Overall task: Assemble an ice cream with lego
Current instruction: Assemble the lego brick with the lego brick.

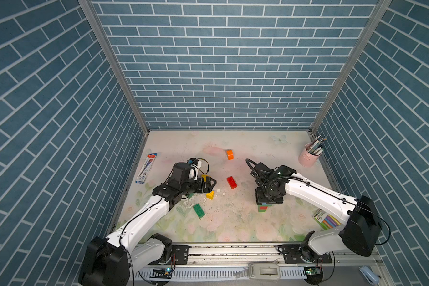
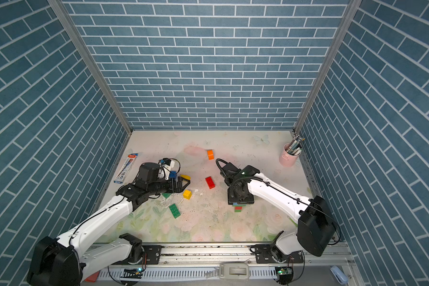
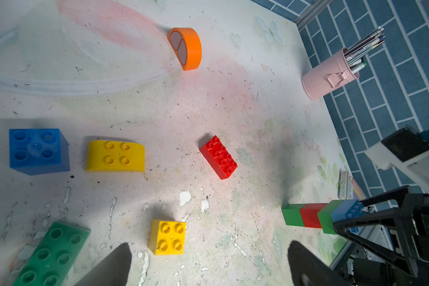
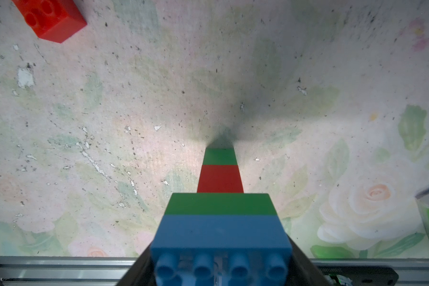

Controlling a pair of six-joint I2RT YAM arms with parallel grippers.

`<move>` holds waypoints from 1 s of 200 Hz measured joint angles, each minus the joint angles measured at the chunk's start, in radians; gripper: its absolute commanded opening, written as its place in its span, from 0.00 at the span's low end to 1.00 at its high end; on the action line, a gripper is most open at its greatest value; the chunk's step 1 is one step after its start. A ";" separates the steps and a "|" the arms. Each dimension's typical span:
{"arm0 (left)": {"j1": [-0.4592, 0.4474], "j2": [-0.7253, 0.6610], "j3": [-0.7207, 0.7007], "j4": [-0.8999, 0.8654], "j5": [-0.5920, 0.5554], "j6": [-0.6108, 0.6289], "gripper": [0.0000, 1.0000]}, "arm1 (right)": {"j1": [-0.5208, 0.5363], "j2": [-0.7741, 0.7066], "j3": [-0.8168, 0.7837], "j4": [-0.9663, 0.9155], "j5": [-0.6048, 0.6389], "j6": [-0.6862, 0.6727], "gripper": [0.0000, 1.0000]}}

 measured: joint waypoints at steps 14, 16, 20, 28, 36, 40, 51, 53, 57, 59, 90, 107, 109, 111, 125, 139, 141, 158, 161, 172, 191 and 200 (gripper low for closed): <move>0.000 0.000 0.000 0.000 0.000 0.000 1.00 | 0.000 0.000 0.000 0.000 0.000 0.000 0.41; 0.000 0.000 0.000 0.000 0.000 0.000 1.00 | 0.000 0.000 0.000 0.000 0.000 0.000 0.41; 0.000 0.000 0.000 0.000 0.000 0.000 1.00 | 0.000 0.000 0.000 0.000 0.000 0.000 0.41; 0.000 0.000 0.000 0.000 0.000 0.000 1.00 | 0.000 -0.002 0.000 0.000 0.001 0.000 0.42; 0.000 0.000 0.000 0.000 -0.001 0.000 1.00 | 0.000 -0.005 0.000 0.000 0.001 0.000 0.44; 0.000 0.000 0.000 0.000 -0.001 0.000 1.00 | 0.000 -0.006 0.000 0.000 0.001 0.000 0.45; 0.000 -0.001 0.000 0.000 -0.001 0.000 1.00 | 0.000 -0.011 0.001 0.000 0.002 0.000 0.47; 0.000 -0.002 0.000 0.000 -0.001 0.000 1.00 | 0.000 -0.012 0.001 0.000 0.002 0.000 0.47; 0.000 -0.002 0.000 0.000 -0.002 0.000 1.00 | 0.000 -0.013 0.001 0.000 0.002 0.000 0.48; 0.000 -0.002 0.000 0.000 -0.002 0.000 1.00 | 0.000 -0.013 0.001 0.000 0.002 0.000 0.49; 0.000 -0.002 0.000 0.000 -0.007 0.000 1.00 | 0.000 -0.015 0.001 0.000 0.005 0.000 0.55; 0.000 -0.004 0.000 -0.002 -0.012 0.000 0.99 | 0.000 -0.016 0.001 0.000 0.006 0.000 0.57; 0.000 -0.005 0.000 -0.002 -0.012 0.000 1.00 | 0.000 -0.016 0.001 0.000 0.006 0.000 0.57; 0.000 -0.005 0.000 -0.003 -0.013 0.000 1.00 | 0.000 -0.016 0.001 0.000 0.006 0.000 0.57; 0.000 -0.012 0.000 -0.004 -0.016 0.000 0.99 | 0.000 -0.016 0.001 0.000 0.007 0.000 0.59; 0.000 -0.018 0.000 -0.005 -0.017 0.000 1.00 | 0.000 -0.017 0.001 0.000 0.007 0.000 0.61; 0.000 -0.019 0.000 -0.005 -0.017 0.000 0.99 | 0.000 -0.017 0.001 0.000 0.007 0.000 0.62; 0.000 -0.019 0.000 -0.007 -0.019 0.000 1.00 | 0.000 -0.017 0.001 0.001 0.007 0.000 0.65; 0.000 -0.019 0.000 -0.007 -0.019 0.000 1.00 | 0.000 -0.017 0.001 0.001 0.007 0.000 0.65; 0.000 -0.019 0.000 -0.007 -0.020 0.000 1.00 | 0.000 -0.017 0.001 0.001 0.008 0.000 0.67; 0.000 -0.019 0.000 -0.007 -0.023 0.000 1.00 | 0.000 -0.017 0.001 0.002 0.008 0.000 0.69; 0.000 -0.019 0.000 -0.007 -0.023 0.000 1.00 | 0.000 -0.017 0.001 0.002 0.008 0.000 0.69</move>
